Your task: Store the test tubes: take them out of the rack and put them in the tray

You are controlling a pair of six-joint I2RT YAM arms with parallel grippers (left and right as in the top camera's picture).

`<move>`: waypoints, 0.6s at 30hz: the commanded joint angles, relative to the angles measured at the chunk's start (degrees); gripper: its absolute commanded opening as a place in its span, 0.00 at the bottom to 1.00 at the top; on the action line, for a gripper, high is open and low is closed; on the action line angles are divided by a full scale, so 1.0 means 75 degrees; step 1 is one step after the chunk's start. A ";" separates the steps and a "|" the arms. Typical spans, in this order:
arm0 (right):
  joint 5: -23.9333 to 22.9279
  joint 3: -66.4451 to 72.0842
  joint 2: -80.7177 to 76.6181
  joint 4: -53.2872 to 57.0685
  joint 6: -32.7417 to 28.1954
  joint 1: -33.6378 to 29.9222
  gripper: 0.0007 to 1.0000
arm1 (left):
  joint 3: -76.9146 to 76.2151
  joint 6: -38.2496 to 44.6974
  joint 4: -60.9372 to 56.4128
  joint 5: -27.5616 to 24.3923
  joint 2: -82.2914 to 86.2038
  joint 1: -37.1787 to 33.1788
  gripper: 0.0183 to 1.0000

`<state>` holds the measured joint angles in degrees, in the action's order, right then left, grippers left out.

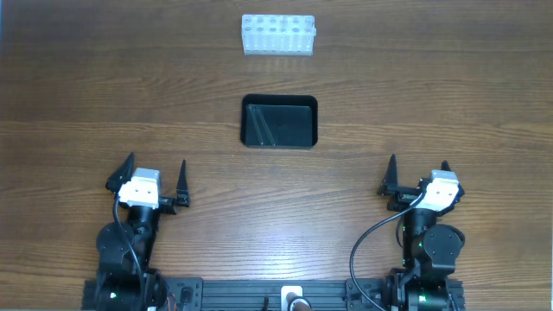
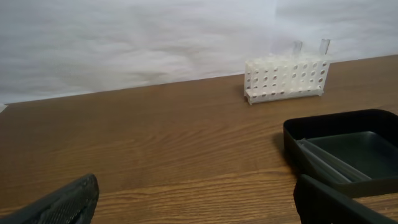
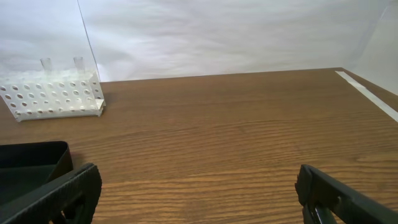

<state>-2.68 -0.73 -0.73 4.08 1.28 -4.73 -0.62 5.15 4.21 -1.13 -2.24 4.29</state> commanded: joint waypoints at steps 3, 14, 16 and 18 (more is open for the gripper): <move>0.0009 0.0058 0.0058 0.0000 -0.0009 -0.0023 0.99 | 0.0038 0.0055 0.0020 -0.0128 0.0076 -0.0047 1.00; 0.0012 0.0058 -0.0562 -0.0985 -0.0012 -0.0067 0.99 | 0.0038 0.0055 0.0020 -0.0128 0.0076 -0.0047 1.00; -0.0044 0.0055 -0.0866 -0.1460 0.0003 -0.0067 0.99 | 0.0038 0.0055 0.0023 -0.0128 0.0076 -0.0047 1.00; -0.0041 0.0050 -0.1198 -0.1920 0.0189 -0.0067 0.99 | 0.0038 0.0055 0.0020 -0.0128 0.0076 -0.0047 1.00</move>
<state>-2.72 -0.62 -7.03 -7.90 1.45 -4.84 -0.62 5.15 4.21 -1.13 -2.24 4.29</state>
